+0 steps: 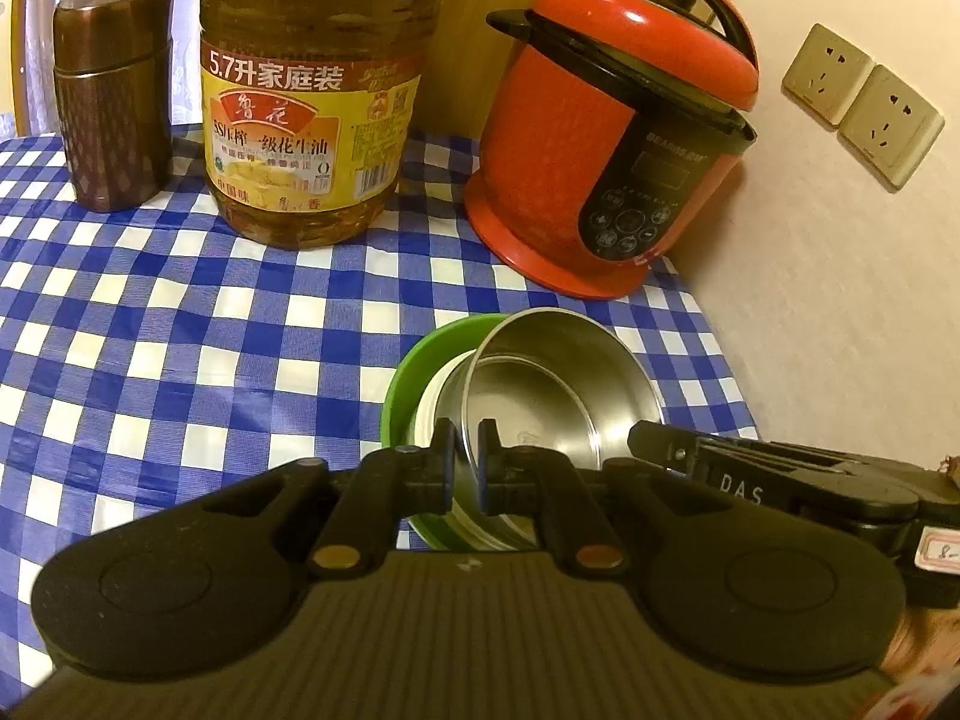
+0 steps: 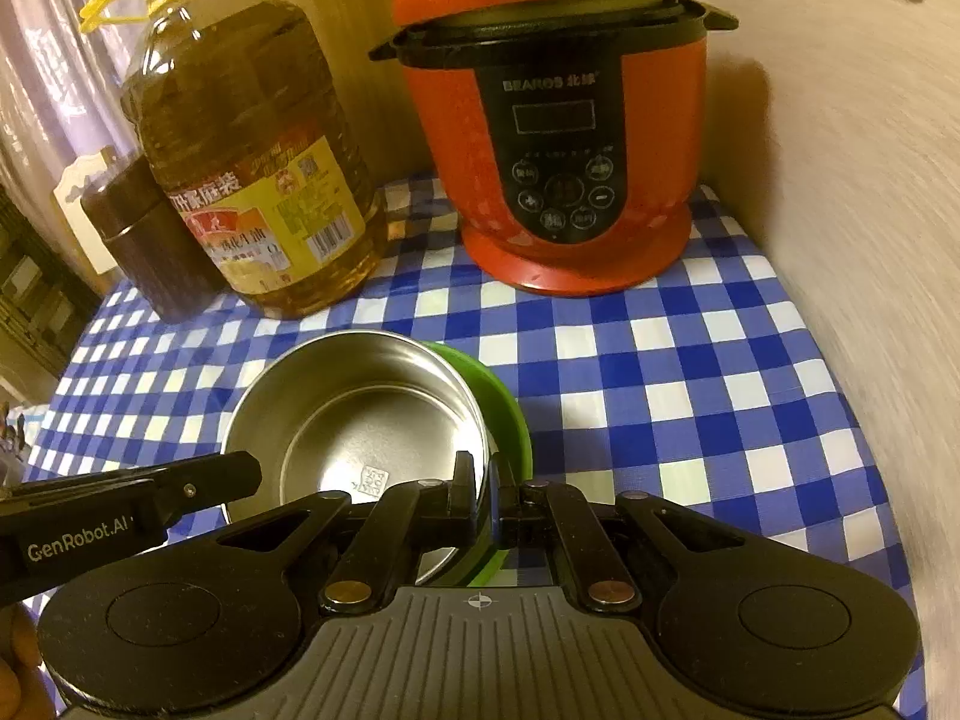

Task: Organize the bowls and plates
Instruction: 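Lower the steel bowl into the green bowl with both tools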

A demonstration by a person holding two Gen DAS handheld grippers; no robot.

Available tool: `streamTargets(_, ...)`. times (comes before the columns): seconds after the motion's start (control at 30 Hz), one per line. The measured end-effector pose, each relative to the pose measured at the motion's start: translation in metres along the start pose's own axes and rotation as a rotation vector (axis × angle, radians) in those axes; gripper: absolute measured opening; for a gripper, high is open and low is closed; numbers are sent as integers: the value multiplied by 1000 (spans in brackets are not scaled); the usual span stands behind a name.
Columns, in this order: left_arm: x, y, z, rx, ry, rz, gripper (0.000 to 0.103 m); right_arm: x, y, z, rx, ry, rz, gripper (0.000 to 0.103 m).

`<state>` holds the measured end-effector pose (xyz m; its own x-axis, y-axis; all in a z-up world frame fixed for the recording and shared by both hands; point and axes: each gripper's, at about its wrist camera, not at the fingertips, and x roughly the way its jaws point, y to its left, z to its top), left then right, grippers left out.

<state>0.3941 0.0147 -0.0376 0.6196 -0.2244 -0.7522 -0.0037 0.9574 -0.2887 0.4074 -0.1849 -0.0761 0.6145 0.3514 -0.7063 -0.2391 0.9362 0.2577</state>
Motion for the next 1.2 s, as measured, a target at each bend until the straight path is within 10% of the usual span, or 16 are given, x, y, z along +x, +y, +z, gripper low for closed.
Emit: streamTargets(1.2,0,0,-3,17,-29,-25,6,7,-7,-10,21,-9,38,2)
